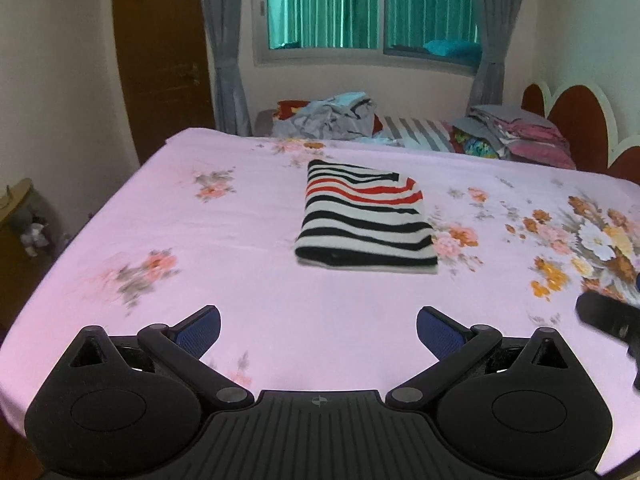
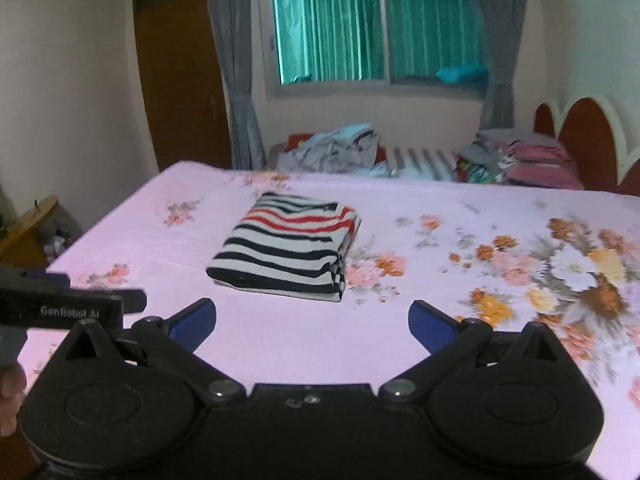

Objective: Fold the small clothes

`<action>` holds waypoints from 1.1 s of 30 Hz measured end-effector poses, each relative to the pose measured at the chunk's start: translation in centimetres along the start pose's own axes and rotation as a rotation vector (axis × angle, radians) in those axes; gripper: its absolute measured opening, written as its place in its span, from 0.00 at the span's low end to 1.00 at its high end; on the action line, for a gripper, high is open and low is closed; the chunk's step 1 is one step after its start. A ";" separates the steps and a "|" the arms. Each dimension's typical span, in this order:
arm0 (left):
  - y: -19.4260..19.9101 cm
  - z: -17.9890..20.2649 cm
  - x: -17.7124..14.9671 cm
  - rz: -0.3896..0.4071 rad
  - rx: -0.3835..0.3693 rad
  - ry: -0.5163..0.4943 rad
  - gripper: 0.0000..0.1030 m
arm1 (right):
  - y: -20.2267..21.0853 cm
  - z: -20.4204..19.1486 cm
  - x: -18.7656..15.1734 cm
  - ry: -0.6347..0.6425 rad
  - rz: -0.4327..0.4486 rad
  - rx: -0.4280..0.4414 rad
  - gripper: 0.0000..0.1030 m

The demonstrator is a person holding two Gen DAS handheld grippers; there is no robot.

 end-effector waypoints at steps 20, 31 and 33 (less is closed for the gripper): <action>11.0 -0.4 -1.4 0.126 -0.010 0.011 1.00 | 8.1 -0.2 -0.1 0.016 0.110 -0.073 1.00; 11.9 0.0 -1.1 0.151 -0.002 0.007 1.00 | 8.5 0.0 -0.2 0.009 0.118 -0.079 1.00; 12.0 0.0 -1.1 0.151 -0.003 0.007 1.00 | 8.5 0.0 -0.2 0.012 0.117 -0.077 1.00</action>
Point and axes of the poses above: each gripper's, at about its wrist camera, not at the fingertips, and y roughly against the way its jaws point, z to its right, x to its top, the point moved 10 cm from there along -y, roughly the way its jaws point, and after that the axes turned 12 degrees about y, right-handed, at the moved point
